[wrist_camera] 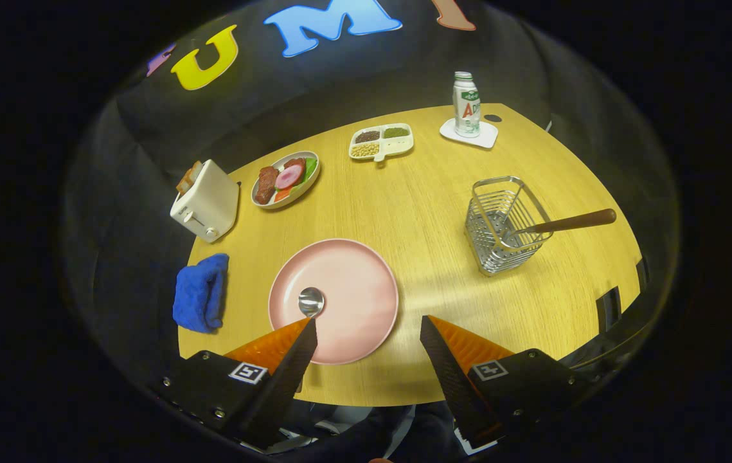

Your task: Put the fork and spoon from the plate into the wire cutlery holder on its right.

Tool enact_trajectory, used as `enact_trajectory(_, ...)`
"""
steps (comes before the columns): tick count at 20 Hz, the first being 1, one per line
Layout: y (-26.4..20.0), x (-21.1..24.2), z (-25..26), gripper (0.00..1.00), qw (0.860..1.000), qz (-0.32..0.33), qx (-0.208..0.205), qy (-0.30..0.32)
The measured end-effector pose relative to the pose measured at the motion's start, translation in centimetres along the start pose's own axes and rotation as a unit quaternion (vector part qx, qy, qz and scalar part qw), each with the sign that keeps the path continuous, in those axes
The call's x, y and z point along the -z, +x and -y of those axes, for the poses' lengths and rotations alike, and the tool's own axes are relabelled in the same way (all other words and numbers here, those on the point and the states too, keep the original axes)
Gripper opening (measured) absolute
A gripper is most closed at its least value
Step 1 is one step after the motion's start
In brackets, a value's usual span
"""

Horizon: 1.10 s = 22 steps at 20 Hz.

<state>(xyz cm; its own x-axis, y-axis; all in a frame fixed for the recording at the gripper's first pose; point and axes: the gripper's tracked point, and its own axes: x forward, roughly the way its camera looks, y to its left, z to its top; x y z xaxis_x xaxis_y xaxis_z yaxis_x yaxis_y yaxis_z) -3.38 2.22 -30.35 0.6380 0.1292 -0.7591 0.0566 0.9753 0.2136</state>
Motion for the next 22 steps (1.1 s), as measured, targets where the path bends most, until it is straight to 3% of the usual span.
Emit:
enact_trajectory(14, 3.9, 8.4, -8.8, 0.99, 0.989, -0.102, -0.042, -0.095)
enact_trajectory(22, 5.8, 11.2, -8.9, 0.99, 0.985, -0.152, -0.029, -0.082)
